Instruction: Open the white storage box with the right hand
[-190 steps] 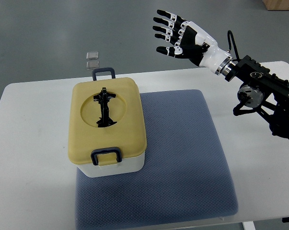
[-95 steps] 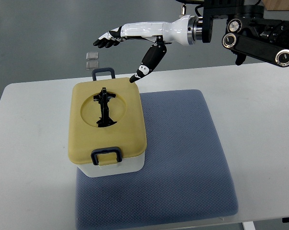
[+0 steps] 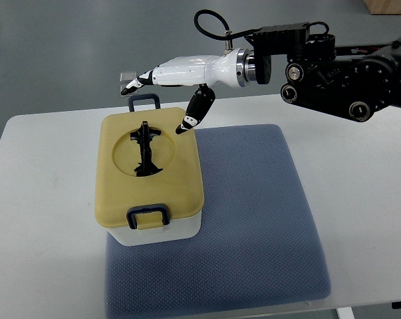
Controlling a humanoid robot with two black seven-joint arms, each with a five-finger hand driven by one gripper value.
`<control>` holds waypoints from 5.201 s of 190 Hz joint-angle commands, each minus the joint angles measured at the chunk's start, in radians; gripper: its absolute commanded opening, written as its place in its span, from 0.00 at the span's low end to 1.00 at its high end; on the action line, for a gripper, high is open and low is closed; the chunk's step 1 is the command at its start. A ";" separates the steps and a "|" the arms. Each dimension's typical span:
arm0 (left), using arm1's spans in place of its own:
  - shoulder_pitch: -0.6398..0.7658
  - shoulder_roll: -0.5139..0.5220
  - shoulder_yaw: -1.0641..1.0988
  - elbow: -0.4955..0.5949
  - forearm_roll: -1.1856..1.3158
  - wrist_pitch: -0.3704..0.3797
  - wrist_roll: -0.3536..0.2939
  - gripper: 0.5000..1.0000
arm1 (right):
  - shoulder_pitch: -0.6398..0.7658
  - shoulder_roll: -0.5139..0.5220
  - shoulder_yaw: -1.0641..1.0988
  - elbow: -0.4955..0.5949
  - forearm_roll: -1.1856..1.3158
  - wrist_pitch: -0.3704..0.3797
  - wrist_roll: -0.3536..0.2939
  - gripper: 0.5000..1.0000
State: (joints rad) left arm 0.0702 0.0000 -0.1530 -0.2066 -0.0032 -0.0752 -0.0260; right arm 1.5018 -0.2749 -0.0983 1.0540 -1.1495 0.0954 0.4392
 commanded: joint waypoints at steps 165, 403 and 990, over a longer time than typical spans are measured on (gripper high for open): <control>0.000 0.000 0.006 -0.020 0.000 0.000 0.000 1.00 | -0.126 0.131 -0.001 -0.057 -0.003 -0.152 0.006 0.57; 0.000 0.000 0.006 -0.022 0.000 0.000 0.000 1.00 | 0.044 -0.377 0.002 0.241 -0.001 -0.132 0.033 0.00; 0.002 0.000 0.012 -0.050 0.000 -0.002 0.034 1.00 | -0.632 0.059 0.758 -0.456 1.659 0.172 -0.129 0.86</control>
State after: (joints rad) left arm 0.0721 0.0000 -0.1411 -0.2525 -0.0030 -0.0767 0.0077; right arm 0.8716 -0.2202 0.6478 0.5996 0.5228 0.2130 0.3011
